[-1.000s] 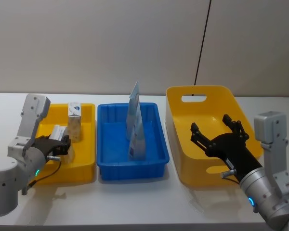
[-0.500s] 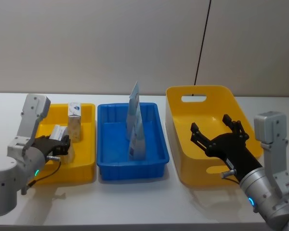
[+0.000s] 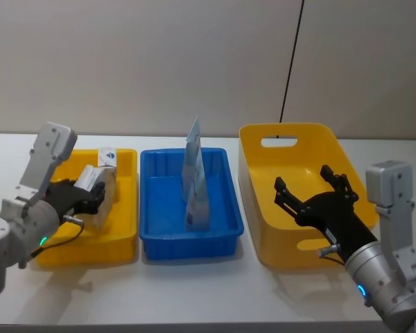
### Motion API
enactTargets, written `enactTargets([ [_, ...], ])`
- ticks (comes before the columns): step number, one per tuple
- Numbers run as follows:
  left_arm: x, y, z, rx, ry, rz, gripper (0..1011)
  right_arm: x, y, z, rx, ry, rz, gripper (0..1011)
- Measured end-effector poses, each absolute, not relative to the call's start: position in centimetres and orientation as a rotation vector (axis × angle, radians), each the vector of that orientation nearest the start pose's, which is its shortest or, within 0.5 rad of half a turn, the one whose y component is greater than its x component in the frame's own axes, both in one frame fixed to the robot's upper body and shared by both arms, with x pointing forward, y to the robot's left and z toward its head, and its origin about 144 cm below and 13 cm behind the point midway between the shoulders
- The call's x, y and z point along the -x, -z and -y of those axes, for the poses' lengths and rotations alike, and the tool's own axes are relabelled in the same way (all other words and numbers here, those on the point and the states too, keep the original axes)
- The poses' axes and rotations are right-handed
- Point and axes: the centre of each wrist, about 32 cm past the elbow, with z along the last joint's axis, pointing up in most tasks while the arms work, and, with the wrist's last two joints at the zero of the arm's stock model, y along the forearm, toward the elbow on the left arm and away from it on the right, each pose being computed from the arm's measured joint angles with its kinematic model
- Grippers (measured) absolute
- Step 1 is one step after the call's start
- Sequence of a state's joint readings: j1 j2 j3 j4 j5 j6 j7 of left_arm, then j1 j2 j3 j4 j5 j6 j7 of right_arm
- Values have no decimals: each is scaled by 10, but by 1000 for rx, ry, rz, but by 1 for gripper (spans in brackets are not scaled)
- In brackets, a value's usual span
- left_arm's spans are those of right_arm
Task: Bimanual collaborative sorting of washing and personal care products
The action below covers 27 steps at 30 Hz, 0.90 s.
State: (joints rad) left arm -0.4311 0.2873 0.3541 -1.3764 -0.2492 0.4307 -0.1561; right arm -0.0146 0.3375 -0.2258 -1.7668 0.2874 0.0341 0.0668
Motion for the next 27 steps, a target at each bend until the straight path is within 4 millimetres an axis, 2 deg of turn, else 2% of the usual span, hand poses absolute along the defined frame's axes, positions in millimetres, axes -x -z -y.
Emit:
enactTargets([
  [14,-560,-1248,-240,-308,-994,102,364,-443,-1189,237,-26,1229,75,1002],
  [27,-559,-1263,-248,-259,-815,212,364,-443,-1189,237,-26,1230,75,1002],
])
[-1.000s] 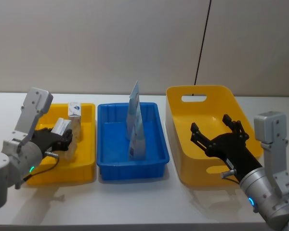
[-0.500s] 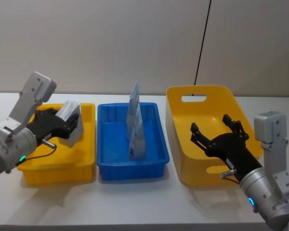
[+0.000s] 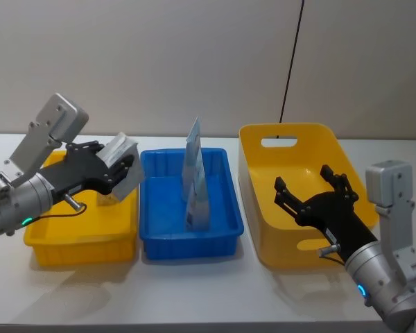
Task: Bimanual collaborative sorting of washing and personal care products
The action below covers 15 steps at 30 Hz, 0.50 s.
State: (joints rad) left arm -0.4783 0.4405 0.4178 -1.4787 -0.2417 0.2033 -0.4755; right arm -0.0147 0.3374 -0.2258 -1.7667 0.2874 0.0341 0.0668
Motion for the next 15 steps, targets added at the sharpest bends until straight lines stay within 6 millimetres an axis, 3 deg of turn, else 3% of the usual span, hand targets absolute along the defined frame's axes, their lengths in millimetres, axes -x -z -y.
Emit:
enactTargets([
  [15,-560,-1272,-253,-213,-569,287,364,-443,-1189,237,-26,1229,75,1002],
])
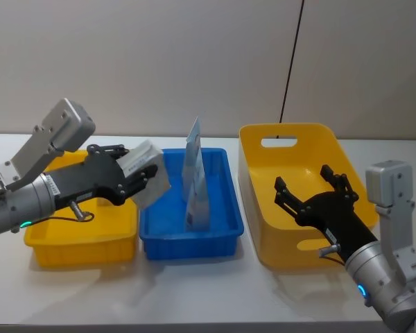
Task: Bimanual collaborative sorting of washing and personal care products
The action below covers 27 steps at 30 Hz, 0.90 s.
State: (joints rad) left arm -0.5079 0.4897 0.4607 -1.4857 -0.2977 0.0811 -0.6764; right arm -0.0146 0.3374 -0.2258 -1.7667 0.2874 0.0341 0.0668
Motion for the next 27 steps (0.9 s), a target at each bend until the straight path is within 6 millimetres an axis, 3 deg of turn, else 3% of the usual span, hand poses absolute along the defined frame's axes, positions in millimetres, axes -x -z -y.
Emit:
enactTargets([
  [27,-568,-1281,-251,-187,-165,320,364,-443,-1189,237,-26,1230,75,1002],
])
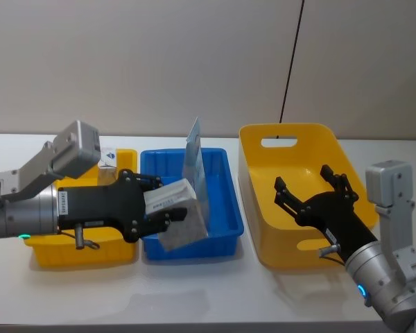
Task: Bimanual collaborative sorting of washing and personal care products
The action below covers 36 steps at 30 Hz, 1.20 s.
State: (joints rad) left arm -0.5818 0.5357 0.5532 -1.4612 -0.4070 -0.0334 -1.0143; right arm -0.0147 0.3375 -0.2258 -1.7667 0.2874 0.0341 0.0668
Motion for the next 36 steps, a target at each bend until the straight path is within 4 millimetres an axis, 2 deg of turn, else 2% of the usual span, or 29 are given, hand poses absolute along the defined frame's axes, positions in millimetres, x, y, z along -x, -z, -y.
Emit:
enactTargets([
  [22,-574,-1281,-237,-177,31,302,364,-443,-1189,237,-26,1229,75,1002],
  [36,-576,-1278,-231,-165,79,285,364,-443,-1189,237,-26,1230,75,1002],
])
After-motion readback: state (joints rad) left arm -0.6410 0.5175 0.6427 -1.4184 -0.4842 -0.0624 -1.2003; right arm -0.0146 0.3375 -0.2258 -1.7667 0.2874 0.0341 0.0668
